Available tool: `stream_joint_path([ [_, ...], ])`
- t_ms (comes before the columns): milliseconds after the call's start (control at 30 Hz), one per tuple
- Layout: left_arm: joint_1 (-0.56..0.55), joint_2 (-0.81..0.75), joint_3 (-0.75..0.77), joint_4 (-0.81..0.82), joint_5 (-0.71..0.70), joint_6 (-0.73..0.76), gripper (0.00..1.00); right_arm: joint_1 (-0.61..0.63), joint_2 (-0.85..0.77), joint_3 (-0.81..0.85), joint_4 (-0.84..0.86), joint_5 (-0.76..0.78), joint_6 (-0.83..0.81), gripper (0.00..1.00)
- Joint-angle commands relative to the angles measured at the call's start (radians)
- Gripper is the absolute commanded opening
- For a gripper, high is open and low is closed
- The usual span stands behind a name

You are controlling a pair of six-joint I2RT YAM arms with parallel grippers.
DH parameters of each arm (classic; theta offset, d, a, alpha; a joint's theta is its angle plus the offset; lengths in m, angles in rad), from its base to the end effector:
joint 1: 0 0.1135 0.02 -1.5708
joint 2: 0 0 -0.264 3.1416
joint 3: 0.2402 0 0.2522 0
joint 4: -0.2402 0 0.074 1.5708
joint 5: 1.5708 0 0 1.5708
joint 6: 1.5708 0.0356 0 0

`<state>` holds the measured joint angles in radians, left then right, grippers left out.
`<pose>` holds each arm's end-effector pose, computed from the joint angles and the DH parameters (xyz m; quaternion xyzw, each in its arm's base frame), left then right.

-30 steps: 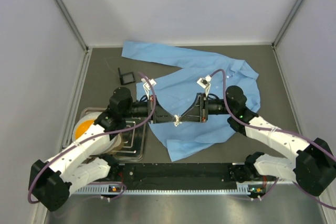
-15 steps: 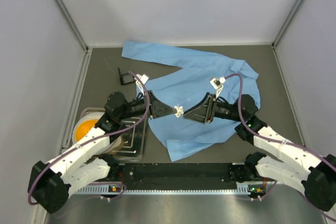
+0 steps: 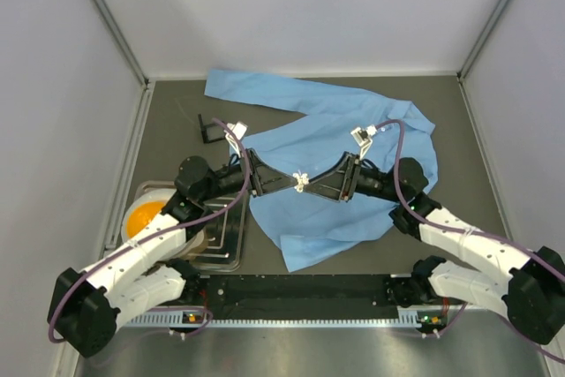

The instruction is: Remove the brooch from the garment

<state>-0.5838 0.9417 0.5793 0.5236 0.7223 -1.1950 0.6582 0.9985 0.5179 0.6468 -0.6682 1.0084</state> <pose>0.1659 -0.1378 0.3124 0.0743 0.6590 -0.6977 0.2710 0.1625 0.1536 0.2923 -0.1402 0.6445 0.6762 0.3281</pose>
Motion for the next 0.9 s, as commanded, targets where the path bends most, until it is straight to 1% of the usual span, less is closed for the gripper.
stream_joint_path([
  [0, -0.001, 0.003, -0.004, 0.081, 0.000, -0.005, 0.00, 0.023, 0.020, 0.047, 0.103, 0.013, 0.030, 0.45],
  [100, -0.002, 0.006, -0.003, 0.082, 0.000, -0.003, 0.00, 0.035, 0.028, 0.045, 0.142, 0.013, 0.044, 0.45],
  [367, -0.001, 0.000, -0.001, 0.088, 0.011, -0.008, 0.00, 0.040, 0.035, 0.044, 0.139, 0.042, 0.044, 0.45],
  [633, -0.001, -0.007, -0.010, 0.092, 0.026, -0.011, 0.00, 0.043, 0.061, 0.053, 0.166, 0.038, 0.062, 0.40],
  [800, -0.001, -0.014, -0.009, 0.090, 0.026, -0.002, 0.00, 0.044, 0.061, 0.053, 0.154, 0.050, 0.059, 0.36],
  [867, -0.002, -0.017, -0.006, 0.078, 0.013, 0.005, 0.00, 0.053, 0.063, 0.056, 0.145, 0.058, 0.056, 0.37],
])
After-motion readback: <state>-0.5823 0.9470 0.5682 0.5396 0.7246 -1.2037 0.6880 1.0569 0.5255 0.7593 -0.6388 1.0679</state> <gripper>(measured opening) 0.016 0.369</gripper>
